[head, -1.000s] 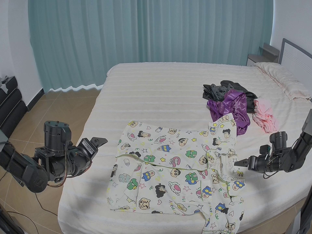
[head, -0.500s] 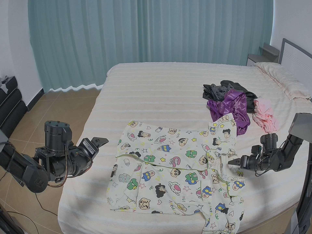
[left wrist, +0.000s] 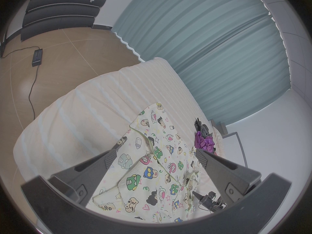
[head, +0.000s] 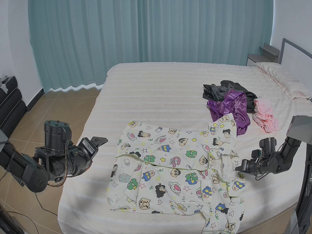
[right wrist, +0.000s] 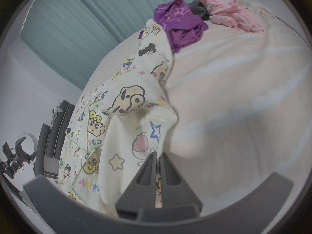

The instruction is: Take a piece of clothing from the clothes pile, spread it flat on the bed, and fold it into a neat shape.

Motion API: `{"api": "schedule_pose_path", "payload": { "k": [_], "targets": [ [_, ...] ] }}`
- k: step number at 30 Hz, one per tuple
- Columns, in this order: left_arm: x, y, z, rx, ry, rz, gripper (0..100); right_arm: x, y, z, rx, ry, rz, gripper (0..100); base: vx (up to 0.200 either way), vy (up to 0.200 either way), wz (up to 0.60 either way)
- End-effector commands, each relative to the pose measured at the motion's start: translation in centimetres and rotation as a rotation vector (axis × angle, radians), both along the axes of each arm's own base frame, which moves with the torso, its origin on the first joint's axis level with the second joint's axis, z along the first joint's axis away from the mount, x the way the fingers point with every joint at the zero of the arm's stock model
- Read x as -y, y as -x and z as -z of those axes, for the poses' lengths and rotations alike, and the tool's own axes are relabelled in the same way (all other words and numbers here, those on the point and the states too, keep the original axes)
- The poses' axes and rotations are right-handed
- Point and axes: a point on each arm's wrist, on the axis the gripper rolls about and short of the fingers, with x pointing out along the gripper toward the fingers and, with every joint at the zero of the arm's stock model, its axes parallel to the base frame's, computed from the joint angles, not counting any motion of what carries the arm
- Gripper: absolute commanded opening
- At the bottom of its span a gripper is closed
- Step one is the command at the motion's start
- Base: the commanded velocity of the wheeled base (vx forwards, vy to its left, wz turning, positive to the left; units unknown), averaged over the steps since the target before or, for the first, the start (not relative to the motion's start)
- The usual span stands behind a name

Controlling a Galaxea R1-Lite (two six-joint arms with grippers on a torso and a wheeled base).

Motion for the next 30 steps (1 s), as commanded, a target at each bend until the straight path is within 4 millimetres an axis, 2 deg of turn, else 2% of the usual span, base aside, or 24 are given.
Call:
{"api": "schedule_pose_path", "payload": {
  "k": [1,4,10,15,23,24,30],
  "targets": [
    [0.1,0.2,0.1,-0.004,-0.003,0.008,100,2.0,1.6,-2.1,0.028,0.006,0.062,0,0.000,0.000,0.00],
    [0.6,0.4,0.3,-0.013,-0.009,0.026,100,3.7,2.7,-2.4,0.022,0.014,0.113,0,0.000,0.000,0.00],
    [1.0,0.8,0.6,-0.026,-0.015,0.046,100,5.4,4.2,-1.5,-0.015,0.049,0.129,0,0.000,0.000,0.00],
    [1.1,0.9,0.9,-0.039,-0.019,0.054,100,6.7,4.2,-1.2,-0.010,0.056,0.165,0,0.000,0.000,0.00],
    [1.9,1.4,1.8,-0.082,-0.031,0.095,100,7.0,3.9,-0.5,-0.005,0.055,0.174,0,0.000,0.000,0.00],
    [2.0,1.5,2.1,-0.096,-0.037,0.102,100,7.0,3.9,-0.5,-0.004,0.053,0.176,100,0.000,0.000,0.00],
    [2.8,1.9,3.7,-0.196,-0.080,0.165,100,7.5,4.5,-1.8,0.034,0.052,0.211,100,0.000,0.000,0.00]
  ]
}}
